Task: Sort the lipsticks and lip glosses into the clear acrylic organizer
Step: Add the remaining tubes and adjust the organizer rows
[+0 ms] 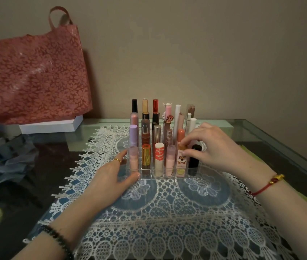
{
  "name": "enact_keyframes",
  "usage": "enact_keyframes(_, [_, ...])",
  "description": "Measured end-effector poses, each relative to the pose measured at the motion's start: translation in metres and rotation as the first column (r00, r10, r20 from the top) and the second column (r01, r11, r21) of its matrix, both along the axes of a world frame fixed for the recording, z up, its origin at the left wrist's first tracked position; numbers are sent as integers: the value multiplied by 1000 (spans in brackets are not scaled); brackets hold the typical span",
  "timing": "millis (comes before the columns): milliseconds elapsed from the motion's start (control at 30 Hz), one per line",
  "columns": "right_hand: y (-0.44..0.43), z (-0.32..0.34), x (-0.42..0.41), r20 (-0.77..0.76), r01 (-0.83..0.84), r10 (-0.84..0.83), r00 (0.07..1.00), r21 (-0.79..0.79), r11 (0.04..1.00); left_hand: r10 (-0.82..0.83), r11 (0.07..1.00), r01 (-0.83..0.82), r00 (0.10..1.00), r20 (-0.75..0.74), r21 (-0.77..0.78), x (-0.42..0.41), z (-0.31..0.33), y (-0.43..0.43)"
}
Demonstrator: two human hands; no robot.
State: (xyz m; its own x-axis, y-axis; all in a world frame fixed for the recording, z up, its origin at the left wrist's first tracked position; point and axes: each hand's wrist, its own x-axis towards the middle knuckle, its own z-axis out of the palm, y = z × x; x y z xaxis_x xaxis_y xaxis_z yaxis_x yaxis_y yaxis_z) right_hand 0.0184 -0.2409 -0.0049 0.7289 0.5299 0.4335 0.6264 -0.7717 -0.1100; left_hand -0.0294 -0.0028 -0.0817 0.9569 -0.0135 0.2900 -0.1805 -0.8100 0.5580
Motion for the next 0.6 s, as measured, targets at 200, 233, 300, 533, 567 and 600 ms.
enact_keyframes(200, [-1,1,0,-7,-10,10,1000,11,1000,0,1000,0,1000,7,-3,0,0,0])
enact_keyframes(233, [-1,1,0,-7,-10,10,1000,9,1000,1,1000,-1,1000,2,0,0,0,0])
enact_keyframes(300, [0,1,1,-15,-13,13,1000,2,1000,3,1000,-3,1000,-4,8,0,0,0])
enact_keyframes(533, [-13,8,-2,-53,5,5,999,185,983,3,1000,-3,1000,-21,10,-2,2,-2])
enact_keyframes(567, [-17,9,-2,-44,19,-9,999,241,970,3,1000,-3,1000,-23,8,-2,2,-2])
enact_keyframes(600, [-21,9,-2,-45,34,-23,999,277,960,2,1000,-2,1000,-31,3,-2,2,-2])
